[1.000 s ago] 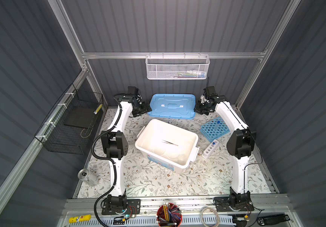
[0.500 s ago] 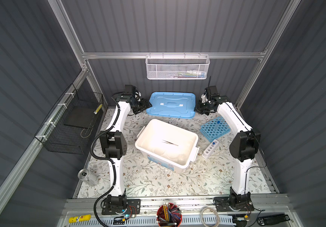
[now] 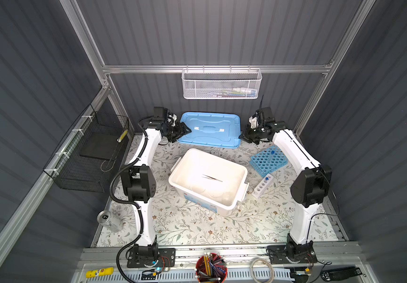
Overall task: Organize the chemistry lab equipment
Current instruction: 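Grip the blue lid's opposite edges with both grippers and lift it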
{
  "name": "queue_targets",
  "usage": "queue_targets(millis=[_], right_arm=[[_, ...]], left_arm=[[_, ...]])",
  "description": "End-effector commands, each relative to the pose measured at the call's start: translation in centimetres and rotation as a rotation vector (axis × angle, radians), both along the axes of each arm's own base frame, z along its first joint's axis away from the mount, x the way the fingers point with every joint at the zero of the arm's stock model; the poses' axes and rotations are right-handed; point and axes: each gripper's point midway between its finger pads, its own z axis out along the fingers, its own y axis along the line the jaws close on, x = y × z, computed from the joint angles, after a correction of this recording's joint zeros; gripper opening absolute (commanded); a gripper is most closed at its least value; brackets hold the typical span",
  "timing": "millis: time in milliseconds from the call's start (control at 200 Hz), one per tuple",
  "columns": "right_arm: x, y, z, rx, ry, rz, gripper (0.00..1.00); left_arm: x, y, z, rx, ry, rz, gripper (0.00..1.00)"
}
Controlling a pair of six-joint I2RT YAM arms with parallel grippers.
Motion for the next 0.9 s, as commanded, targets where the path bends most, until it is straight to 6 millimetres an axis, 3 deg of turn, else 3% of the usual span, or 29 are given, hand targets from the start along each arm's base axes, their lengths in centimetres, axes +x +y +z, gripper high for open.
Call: queue_targets(millis=[0,180,340,500,635,790,896], right_arm=[[-0.4,1.2,2.3,0.07,-0.05,0.035,0.0],[-1.1,2.0,2.1,0.104,-0.038,0.076,0.0],[-1.5,3.0,3.0,0.127,-0.058,0.112,0.0],[-1.5,3.2,3.8,0.133,-0.086,0.119,0.19],[-1.9,2.7,5.0,0.099,-0.132,0.129,0.44],[-3.0,1.2,7.2,-0.009,-0.219,0.129,0.56],[-4.3,-1.0,8.6,-0.213,-0.309,0.082,0.63]], left_arm=[[-0.9,-0.2,4.5,-0.071,-0.076,-0.023,0.61],[-2.1,-0.3,6.5,-0.123,-0.101,-0.048,0.38],[-3.2,0.0,7.4,-0.153,-0.102,-0.069,0.26],[-4.6,0.9,7.8,-0.154,-0.069,-0.068,0.0],[-5.8,1.9,8.0,-0.14,-0.01,-0.055,0.0],[-7.4,2.6,7.7,-0.143,0.083,-0.03,0.0],[-8.3,2.8,8.0,-0.132,0.137,-0.018,0.0]])
